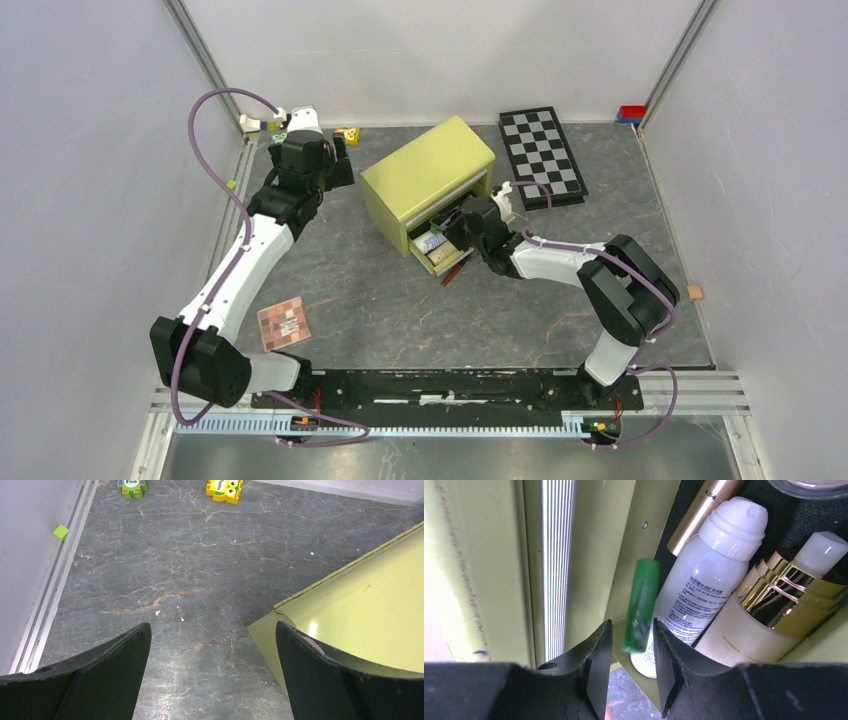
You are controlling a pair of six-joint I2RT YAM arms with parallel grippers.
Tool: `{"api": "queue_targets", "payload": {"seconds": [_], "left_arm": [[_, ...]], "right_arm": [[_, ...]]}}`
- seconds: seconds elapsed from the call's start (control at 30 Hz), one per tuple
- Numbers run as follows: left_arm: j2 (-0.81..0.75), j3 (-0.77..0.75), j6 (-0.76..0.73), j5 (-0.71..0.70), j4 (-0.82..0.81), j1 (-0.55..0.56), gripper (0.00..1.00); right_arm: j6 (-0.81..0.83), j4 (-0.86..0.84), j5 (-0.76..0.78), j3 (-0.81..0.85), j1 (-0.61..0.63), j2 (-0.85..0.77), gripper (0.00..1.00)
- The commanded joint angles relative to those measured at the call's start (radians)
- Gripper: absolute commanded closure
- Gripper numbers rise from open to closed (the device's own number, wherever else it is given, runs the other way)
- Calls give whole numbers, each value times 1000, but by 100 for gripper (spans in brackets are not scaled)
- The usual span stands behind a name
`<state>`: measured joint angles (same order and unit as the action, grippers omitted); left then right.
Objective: Organize the makeup
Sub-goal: Place the makeup in the drawer.
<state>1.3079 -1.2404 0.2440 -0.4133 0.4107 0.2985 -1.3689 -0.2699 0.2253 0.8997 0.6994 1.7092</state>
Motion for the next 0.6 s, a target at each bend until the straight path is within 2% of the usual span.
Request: {"api": "queue_targets", "payload": {"seconds": [0.0,0.1,0.3,0.57], "left_arm": [[-26,1,-48,-22,-38,1,0],[-24,-1,-48,-23,-36,1,0],[-22,-1,-46,-25,-34,1,0],[-23,4,-45,-42,-29,1,0]], "right_arm": [[-12,-53,-31,27,-2,14,57],[-7,-67,-41,24,-3,14,52],[43,-83,-36,15,-3,-23,52],[214,-84,30,-45,-3,-167,53]]}}
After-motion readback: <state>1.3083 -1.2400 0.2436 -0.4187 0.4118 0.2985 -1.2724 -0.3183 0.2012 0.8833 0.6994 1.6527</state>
